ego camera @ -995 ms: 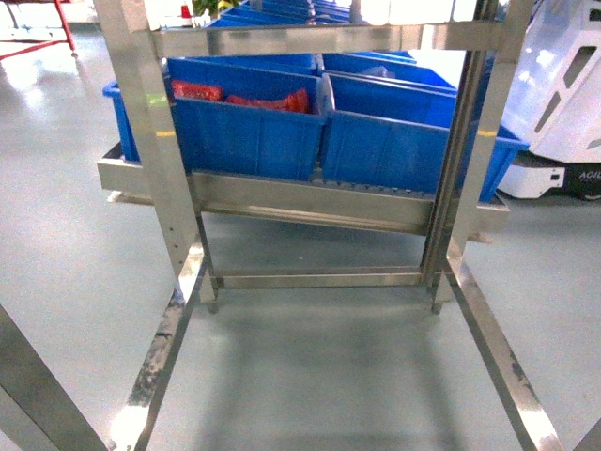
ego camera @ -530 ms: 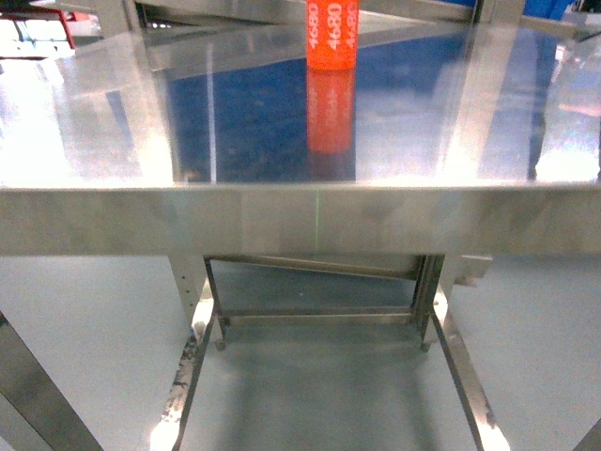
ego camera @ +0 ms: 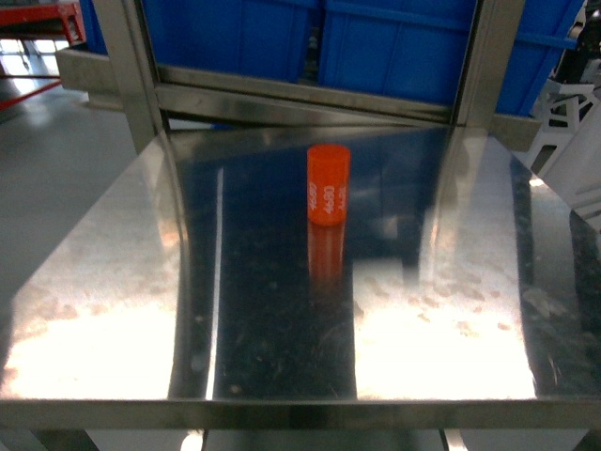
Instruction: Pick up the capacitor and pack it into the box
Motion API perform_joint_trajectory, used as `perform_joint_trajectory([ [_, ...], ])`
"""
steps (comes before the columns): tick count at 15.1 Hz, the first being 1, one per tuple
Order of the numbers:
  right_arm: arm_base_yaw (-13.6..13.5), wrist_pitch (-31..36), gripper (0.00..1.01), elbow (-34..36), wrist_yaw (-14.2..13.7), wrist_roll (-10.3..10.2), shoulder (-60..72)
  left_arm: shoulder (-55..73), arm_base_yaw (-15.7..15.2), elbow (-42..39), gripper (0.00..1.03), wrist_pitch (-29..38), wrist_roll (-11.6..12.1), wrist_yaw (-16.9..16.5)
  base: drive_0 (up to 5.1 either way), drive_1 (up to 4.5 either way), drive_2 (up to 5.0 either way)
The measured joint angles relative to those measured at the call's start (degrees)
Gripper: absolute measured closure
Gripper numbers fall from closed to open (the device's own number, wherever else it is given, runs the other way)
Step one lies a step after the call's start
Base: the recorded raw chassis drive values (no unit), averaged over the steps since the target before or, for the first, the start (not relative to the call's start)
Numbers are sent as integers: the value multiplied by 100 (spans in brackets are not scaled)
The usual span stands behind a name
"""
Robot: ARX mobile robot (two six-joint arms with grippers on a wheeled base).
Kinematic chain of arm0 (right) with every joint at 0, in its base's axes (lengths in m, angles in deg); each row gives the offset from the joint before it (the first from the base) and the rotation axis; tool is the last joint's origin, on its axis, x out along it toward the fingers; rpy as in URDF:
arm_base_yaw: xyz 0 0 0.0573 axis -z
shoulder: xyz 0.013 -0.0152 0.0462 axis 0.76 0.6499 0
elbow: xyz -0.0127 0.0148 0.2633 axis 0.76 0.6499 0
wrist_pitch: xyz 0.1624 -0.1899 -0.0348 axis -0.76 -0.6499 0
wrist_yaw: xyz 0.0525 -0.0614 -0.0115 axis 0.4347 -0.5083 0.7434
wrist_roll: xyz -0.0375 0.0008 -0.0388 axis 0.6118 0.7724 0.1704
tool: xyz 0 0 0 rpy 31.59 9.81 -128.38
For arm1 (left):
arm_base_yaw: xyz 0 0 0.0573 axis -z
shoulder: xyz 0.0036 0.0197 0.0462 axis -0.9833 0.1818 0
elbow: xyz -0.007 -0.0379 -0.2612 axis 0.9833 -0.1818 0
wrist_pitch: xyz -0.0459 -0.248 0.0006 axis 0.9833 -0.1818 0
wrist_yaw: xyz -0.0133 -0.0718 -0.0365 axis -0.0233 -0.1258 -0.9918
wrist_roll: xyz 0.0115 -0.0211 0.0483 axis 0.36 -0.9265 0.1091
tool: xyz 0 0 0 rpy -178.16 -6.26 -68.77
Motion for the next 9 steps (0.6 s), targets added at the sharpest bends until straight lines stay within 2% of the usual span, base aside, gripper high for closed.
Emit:
perform_joint_trajectory([
  [9, 0, -9, 3, 0, 0, 0, 0, 2, 0, 0, 5, -2, 0, -9, 0, 0, 0],
])
